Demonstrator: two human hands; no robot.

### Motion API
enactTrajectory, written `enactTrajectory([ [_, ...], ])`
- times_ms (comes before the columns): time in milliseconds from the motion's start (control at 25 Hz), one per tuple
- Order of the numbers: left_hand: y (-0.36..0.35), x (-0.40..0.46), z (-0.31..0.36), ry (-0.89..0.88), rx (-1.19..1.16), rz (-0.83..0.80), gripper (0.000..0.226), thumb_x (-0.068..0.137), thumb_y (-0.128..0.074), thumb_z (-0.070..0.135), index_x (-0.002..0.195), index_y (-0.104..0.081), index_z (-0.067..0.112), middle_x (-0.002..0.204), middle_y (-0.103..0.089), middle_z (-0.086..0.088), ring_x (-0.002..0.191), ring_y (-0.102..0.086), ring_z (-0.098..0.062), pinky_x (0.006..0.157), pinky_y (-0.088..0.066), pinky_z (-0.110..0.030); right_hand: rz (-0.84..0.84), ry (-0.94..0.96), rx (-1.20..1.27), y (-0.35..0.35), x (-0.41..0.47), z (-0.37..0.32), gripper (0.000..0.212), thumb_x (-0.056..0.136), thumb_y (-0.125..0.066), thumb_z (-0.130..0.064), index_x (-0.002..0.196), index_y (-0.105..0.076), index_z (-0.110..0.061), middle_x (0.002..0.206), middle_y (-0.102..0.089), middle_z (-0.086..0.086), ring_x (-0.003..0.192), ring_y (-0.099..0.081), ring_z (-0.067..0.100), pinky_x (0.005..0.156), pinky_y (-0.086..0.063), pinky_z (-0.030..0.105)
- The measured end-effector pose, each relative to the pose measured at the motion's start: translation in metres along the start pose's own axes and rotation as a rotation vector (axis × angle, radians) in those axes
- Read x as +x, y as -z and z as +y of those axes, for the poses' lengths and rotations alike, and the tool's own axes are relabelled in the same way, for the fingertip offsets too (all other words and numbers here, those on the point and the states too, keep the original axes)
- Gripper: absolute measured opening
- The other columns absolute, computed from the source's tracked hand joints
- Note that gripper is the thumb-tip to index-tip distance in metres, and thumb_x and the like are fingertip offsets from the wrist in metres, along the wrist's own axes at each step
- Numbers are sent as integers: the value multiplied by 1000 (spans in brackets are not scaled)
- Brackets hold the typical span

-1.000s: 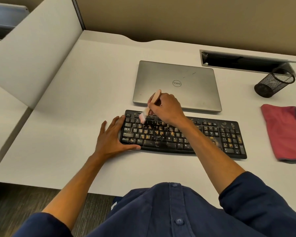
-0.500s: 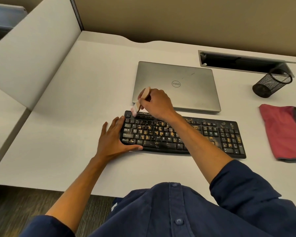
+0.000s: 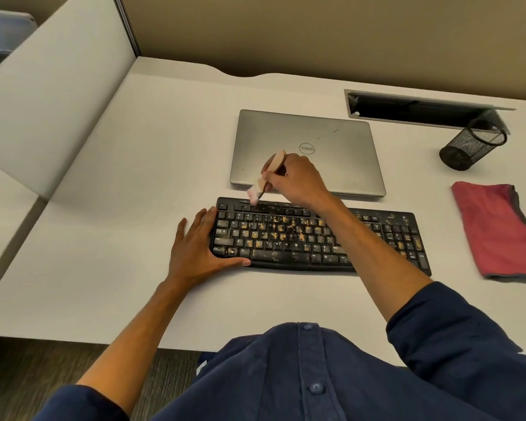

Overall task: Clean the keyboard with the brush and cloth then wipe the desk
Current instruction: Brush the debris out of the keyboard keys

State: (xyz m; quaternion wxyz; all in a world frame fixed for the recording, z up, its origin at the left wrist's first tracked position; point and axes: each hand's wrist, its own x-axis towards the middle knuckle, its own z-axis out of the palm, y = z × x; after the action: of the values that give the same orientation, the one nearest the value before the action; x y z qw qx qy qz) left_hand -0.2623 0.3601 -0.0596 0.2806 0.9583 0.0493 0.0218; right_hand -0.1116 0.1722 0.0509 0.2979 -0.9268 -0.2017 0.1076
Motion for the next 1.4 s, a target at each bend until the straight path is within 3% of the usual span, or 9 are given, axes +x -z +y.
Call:
enactTrajectory([
  [240,0,-1,-1,5,9,-11,131,54,-49,99,158,-17,26,161,-30,4,151,-19,-13,124,-3,-46,-6,-63,-128,6,-5,19,17,92,-59,-28,99,-71,-19,84,-71,-3,70,-61,12,64,-46,27],
  [320,0,-1,-1,8,11,-9,131,54,-49,99,158,-17,26,162,-29,4,151,-18,-13,124,-3,-46,25,-75,-198,14,-6,22,17,92,-59,-29,97,-71,-18,84,-71,-2,72,-63,14,68,-51,30],
  [520,1,-1,1,-1,11,-1,129,55,-50,97,158,-19,25,161,-31,3,150,-21,-14,123,-3,-45,0,48,-93,2,-6,6,21,97,-56,-31,104,-71,-18,86,-71,1,69,-62,14,61,-48,24],
  [760,1,-2,2,3,10,-1,130,54,-48,98,158,-18,26,161,-30,4,151,-20,-14,123,-3,-46,60,-75,-281,15,-5,26,22,92,-57,-33,95,-69,-15,80,-68,-1,71,-63,18,72,-54,35],
  [960,-2,0,2,-5,30,-10,133,55,-43,100,159,-11,23,164,-25,0,151,-19,-18,123,-2,-48,39,33,-28,5,-7,15,21,98,-56,-31,108,-70,-20,89,-72,-3,76,-66,14,69,-54,27],
  [1080,-4,1,3,3,39,-34,136,52,-41,102,159,-10,24,165,-21,1,153,-13,-18,123,-1,-51,59,44,-72,-8,-11,18,21,99,-52,-32,104,-70,-21,84,-73,-3,71,-66,14,69,-57,34],
  [1240,-8,0,10,26,38,-21,136,53,-34,104,159,-10,23,166,-18,0,154,-9,-19,123,3,-51,179,20,-105,-8,-15,21,24,99,-51,-31,101,-70,-16,77,-71,-1,66,-65,15,65,-56,33],
  [1400,-14,-2,23,89,43,20,142,50,-28,107,159,-8,18,166,-17,-2,153,-8,-19,122,5,-48,146,9,-124,-5,-16,22,26,98,-52,-32,103,-70,-14,79,-71,-2,68,-66,15,66,-57,33],
])
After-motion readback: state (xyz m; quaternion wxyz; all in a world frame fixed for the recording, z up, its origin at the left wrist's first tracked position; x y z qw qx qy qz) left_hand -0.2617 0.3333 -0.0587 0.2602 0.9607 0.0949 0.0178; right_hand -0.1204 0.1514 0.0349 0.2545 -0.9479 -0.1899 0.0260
